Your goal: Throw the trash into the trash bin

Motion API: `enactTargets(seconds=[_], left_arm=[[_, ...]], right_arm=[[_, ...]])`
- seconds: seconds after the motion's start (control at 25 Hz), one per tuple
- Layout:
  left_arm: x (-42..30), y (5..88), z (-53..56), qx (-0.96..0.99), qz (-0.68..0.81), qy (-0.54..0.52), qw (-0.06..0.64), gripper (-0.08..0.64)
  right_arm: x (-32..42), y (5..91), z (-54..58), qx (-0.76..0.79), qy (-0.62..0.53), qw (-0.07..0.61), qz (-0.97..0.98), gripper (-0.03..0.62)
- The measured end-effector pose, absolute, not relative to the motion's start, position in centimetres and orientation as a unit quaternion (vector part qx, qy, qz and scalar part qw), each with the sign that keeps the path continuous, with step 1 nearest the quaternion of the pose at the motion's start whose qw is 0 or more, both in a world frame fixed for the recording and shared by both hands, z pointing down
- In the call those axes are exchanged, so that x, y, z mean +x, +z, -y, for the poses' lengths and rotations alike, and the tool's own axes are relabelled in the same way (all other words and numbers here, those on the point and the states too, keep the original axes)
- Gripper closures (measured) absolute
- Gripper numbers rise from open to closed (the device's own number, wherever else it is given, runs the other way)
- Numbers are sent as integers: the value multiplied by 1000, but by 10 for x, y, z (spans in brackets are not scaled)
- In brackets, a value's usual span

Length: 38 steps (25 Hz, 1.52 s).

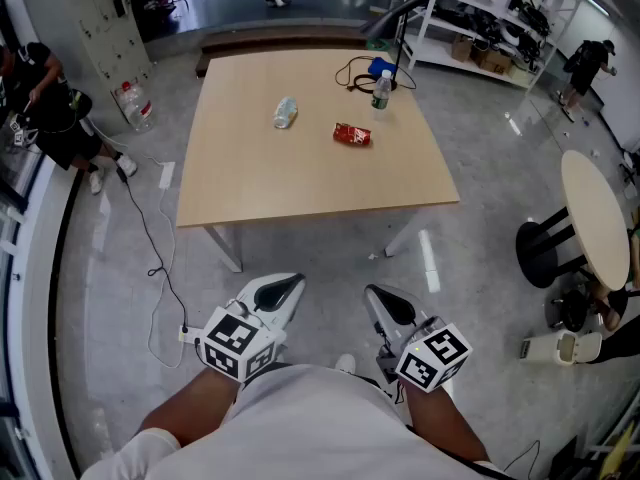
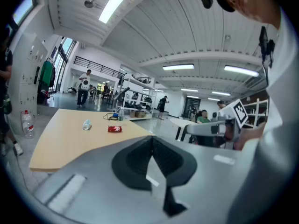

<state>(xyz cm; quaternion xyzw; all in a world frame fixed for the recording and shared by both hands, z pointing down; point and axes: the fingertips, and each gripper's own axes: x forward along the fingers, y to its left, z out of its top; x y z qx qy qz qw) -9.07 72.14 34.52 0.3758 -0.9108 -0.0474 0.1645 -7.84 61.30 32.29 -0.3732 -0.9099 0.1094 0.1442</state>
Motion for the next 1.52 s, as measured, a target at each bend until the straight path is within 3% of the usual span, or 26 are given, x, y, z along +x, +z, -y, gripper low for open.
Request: enactTargets(seconds=[0.88, 1.52], left_arm=[[-90, 351, -694, 371, 912, -40, 171, 552], [-88, 353, -615, 353, 919, -55, 166, 552]], right_arm=[[-69, 311, -600, -401, 83, 103, 906, 591], [-74, 309, -516, -419, 117, 105, 894, 591]])
